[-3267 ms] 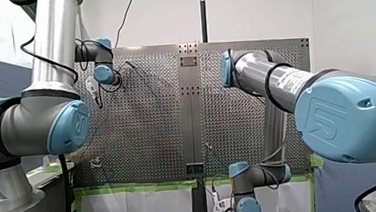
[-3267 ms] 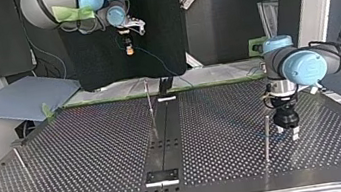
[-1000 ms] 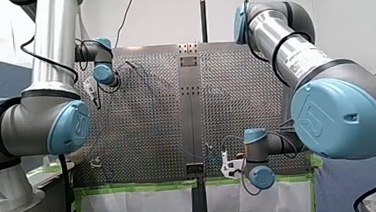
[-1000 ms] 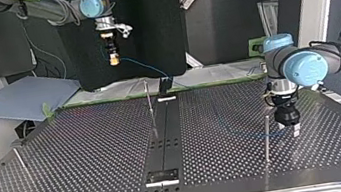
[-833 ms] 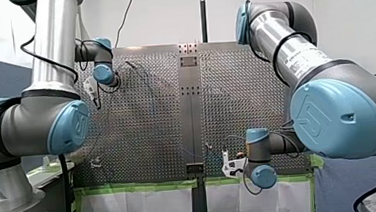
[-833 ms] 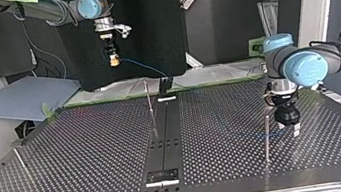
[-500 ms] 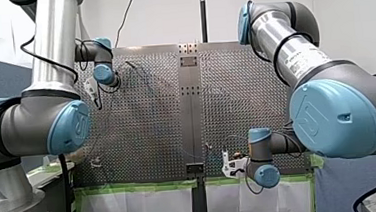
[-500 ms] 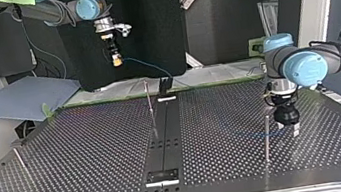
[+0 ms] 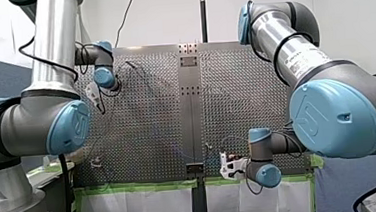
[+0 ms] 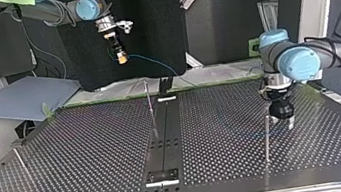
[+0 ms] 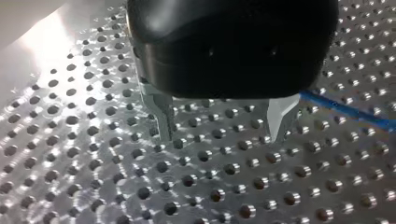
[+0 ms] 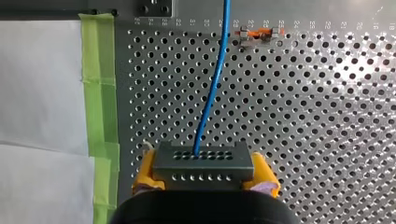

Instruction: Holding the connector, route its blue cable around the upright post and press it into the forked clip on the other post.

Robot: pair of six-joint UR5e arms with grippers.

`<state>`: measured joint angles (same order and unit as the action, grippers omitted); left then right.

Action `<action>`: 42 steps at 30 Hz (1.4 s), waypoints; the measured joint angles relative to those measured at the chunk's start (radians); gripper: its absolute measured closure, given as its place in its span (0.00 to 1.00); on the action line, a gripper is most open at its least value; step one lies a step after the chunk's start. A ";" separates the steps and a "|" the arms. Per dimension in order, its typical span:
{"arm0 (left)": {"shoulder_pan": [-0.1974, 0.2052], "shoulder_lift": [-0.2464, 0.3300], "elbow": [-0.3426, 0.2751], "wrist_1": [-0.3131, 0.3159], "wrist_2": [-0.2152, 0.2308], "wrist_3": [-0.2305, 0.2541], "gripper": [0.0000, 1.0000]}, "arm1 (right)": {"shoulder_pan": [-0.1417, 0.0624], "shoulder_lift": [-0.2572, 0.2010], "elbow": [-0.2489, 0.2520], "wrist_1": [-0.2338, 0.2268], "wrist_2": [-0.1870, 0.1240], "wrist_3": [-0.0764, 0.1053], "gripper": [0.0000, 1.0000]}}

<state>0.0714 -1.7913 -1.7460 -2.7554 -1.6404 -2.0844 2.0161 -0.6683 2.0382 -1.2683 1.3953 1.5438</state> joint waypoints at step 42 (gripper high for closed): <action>-0.001 -0.029 -0.197 0.147 0.097 -0.211 0.00 | 0.009 0.000 -0.002 0.002 0.002 -0.016 1.00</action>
<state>0.0709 -1.8204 -1.9433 -2.6084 -1.5435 -2.2952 2.0254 -0.6682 2.0360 -1.2658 1.3978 1.5282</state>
